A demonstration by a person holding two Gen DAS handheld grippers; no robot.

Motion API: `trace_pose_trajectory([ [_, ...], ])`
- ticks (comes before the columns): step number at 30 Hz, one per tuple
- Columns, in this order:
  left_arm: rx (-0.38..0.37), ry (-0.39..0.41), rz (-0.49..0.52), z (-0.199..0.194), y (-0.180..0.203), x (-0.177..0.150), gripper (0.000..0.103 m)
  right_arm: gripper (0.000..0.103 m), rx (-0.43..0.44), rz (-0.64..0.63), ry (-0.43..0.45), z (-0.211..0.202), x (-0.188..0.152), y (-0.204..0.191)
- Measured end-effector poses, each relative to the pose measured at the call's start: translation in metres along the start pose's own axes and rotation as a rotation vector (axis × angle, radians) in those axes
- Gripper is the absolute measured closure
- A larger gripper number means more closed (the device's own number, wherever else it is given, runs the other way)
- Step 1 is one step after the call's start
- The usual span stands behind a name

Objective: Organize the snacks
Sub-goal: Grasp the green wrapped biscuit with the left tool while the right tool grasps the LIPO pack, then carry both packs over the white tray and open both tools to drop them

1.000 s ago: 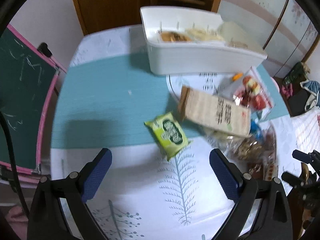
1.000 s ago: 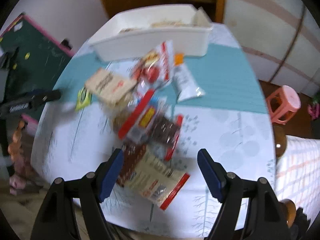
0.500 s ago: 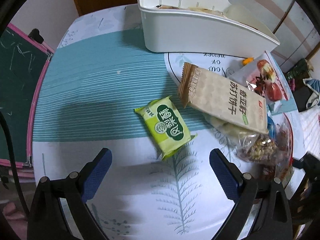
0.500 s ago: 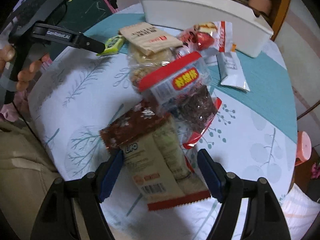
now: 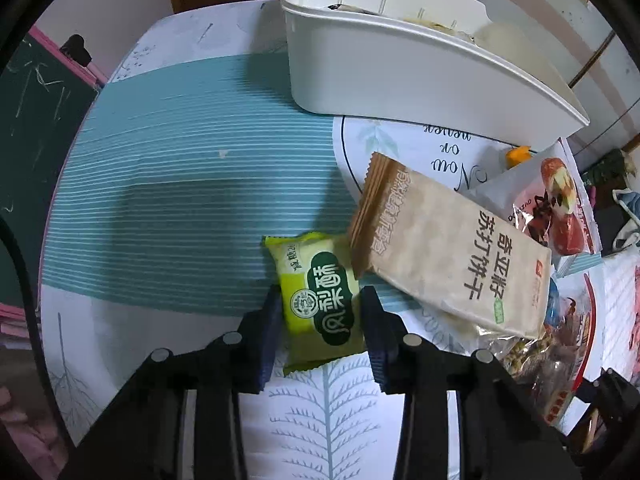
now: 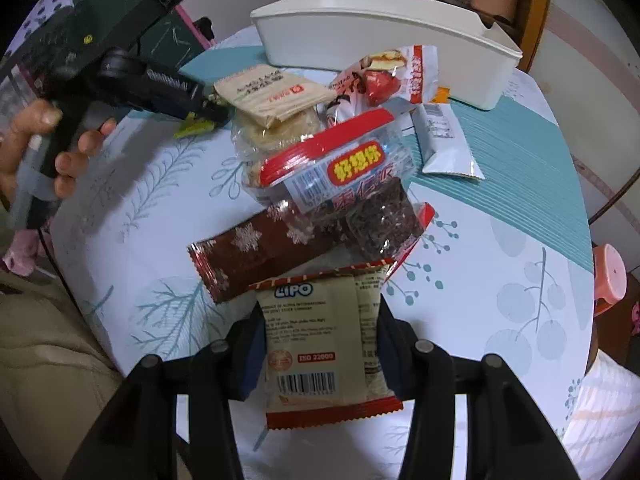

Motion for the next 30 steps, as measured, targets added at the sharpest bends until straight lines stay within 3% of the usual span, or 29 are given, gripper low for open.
trace_pose_trajectory([
  [8,-0.004,0.031,0.059,-0.032,0.005,-0.021,0.067,0.055,0.005,0.04,0.105,-0.034,0.025,0.0],
  [13,-0.044,0.128,0.134,-0.082,0.02,-0.024,0.067,0.055,-0.021,0.067,0.158,-0.054,0.049,0.006],
  [22,-0.075,0.367,0.259,-0.175,0.066,0.013,0.067,0.055,-0.174,0.121,0.288,-0.111,0.123,0.048],
  [30,-0.074,0.471,0.281,-0.215,0.092,0.05,0.067,0.055,-0.275,0.207,0.412,-0.162,0.19,0.097],
])
Point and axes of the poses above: each gripper's, at about its wrist camera, not at the fingertips, and z roughly the way its jaws point, y to its right, x to its top, the point moved 6 cm from there along z, roughly the way its jaws point, and after that the axes turned 12 degrees about -z, right-handed, at the moved point
